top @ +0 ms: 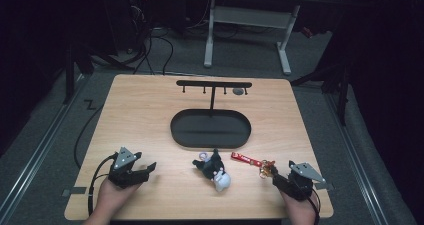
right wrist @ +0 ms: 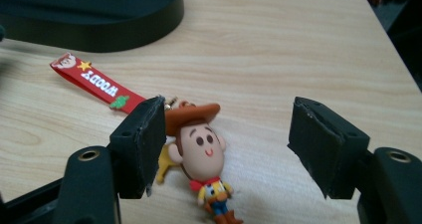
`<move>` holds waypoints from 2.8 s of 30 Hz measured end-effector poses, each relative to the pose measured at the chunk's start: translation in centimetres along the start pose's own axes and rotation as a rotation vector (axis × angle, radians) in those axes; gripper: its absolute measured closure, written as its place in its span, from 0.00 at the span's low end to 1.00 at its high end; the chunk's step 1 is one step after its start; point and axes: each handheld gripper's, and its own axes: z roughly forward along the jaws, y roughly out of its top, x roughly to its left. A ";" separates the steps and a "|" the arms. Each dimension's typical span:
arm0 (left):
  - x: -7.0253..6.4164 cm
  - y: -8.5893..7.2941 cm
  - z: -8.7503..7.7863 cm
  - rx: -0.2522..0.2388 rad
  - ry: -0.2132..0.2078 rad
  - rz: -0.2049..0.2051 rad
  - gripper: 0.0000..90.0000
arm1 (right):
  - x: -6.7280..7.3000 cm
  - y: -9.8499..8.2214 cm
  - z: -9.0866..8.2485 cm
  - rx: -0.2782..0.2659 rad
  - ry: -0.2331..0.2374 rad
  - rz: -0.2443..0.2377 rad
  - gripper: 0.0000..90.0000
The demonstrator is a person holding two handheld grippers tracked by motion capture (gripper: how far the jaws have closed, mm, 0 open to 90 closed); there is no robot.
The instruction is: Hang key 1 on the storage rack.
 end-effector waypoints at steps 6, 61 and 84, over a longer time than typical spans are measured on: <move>-0.9 0.5 0.2 -0.018 0.021 0.073 0.35 | 0.5 -0.2 0.1 -0.020 0.027 -0.032 0.32; -1.2 0.9 -0.2 0.006 -0.005 0.153 0.39 | 2.8 2.0 -0.6 0.234 0.175 -0.154 0.24; -1.0 0.7 -0.3 0.001 -0.066 0.170 0.38 | 2.0 3.7 -0.8 0.450 0.152 -0.090 0.25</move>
